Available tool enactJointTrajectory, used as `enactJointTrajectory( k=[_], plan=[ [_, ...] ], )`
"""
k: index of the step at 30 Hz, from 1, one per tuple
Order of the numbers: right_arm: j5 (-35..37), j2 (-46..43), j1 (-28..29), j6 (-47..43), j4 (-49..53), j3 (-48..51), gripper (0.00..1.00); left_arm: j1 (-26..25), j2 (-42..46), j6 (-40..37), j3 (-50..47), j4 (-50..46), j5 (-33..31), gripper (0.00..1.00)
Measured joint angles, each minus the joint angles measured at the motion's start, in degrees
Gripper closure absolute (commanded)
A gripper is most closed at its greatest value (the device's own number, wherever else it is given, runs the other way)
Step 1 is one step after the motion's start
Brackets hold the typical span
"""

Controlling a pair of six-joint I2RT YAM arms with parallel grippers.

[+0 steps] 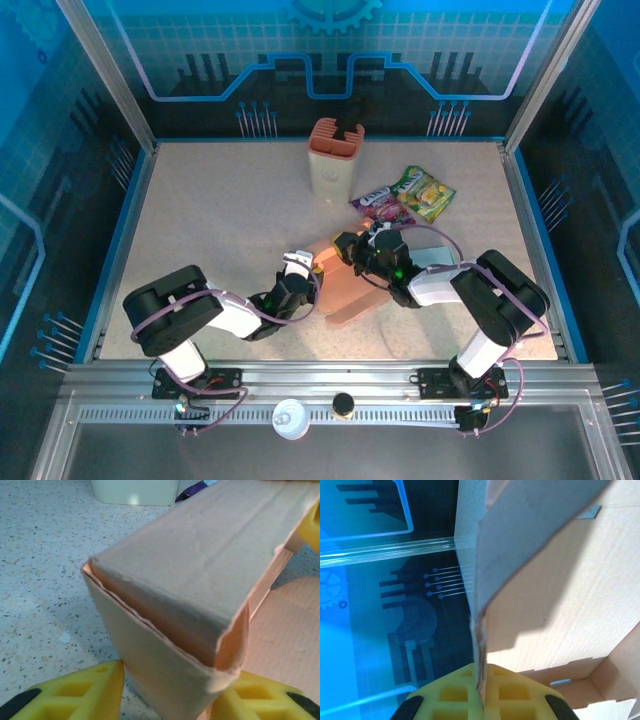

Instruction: Fold the paper box

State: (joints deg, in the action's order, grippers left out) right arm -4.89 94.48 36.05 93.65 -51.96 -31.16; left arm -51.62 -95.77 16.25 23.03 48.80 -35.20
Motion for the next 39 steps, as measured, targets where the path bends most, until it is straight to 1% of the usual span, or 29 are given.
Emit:
enactJointTrajectory(
  k=[3, 8, 11, 14, 16, 18, 19, 20, 22, 25, 27, 30, 32, 35, 37, 39],
  plan=[
    [0.33, 0.00, 0.00, 0.00, -0.04, 0.00, 1.00, 0.02, -1.20, -0.50, 0.00, 1.62, -0.63, 0.66],
    [1.03, 0.04, 0.00, 0.02, -0.44, 0.00, 1.00, 0.02, -2.56, -1.25, 0.07, 3.78, -1.51, 0.72],
    [1.60, 0.37, 0.04, 0.04, -1.03, 0.00, 1.00, 0.02, -2.99, -1.29, 0.42, 4.04, -2.14, 0.80],
    [2.38, 0.96, 0.17, 0.44, -2.03, -0.02, 1.00, 0.02, -3.39, -1.14, 0.81, 4.00, -3.19, 0.82],
    [2.97, 1.36, 0.42, 0.50, -2.71, 0.00, 1.00, 0.02, -3.54, -0.66, 0.96, 3.87, -3.98, 0.87],
    [3.23, 1.70, 0.57, 0.76, -3.15, 0.00, 1.00, 0.02, -3.56, 0.28, 0.96, 3.74, -4.74, 0.89],
    [3.26, 1.90, 0.70, 0.90, -3.43, 0.00, 0.97, 0.02, -3.56, 0.79, 0.96, 3.54, -5.31, 0.91],
    [3.28, 1.99, 0.83, 0.92, -3.63, 0.00, 0.89, 0.02, -3.56, 1.33, 1.01, 3.34, -5.68, 0.93],
    [2.69, 2.01, 1.16, 1.01, -3.69, 0.02, 0.70, 0.07, -3.50, 2.14, 1.29, 2.69, -6.38, 0.97],
    [1.27, 1.70, 2.32, 0.35, -2.05, 0.11, 0.50, 0.07, -2.32, 3.43, 2.34, 0.07, -6.64, 1.00],
    [0.72, -0.13, 2.51, -0.81, 0.94, 0.09, 0.40, 0.09, -0.24, 4.33, 2.47, -2.47, -6.93, 1.00],
    [-0.31, -7.34, 2.54, -5.11, 10.45, -0.96, 0.28, 0.42, 4.79, 5.66, 2.86, -7.26, -6.80, 1.00],
    [-0.31, -14.05, 2.54, -9.38, 18.73, -3.52, 0.24, 1.68, 8.92, 7.10, 3.10, -10.84, -5.46, 1.00],
    [-0.76, -22.99, 2.08, -15.76, 28.92, -9.09, 0.23, 5.27, 14.67, 9.07, 3.87, -16.68, -2.82, 1.00],
    [-2.47, -27.74, 0.66, -19.93, 34.03, -12.66, 0.25, 7.89, 18.10, 9.94, 4.83, -21.24, -0.39, 1.00],
    [-4.74, -30.82, -2.01, -23.43, 38.32, -14.75, 0.29, 9.88, 20.70, 10.75, 5.86, -25.27, 2.43, 1.00]
  ],
)
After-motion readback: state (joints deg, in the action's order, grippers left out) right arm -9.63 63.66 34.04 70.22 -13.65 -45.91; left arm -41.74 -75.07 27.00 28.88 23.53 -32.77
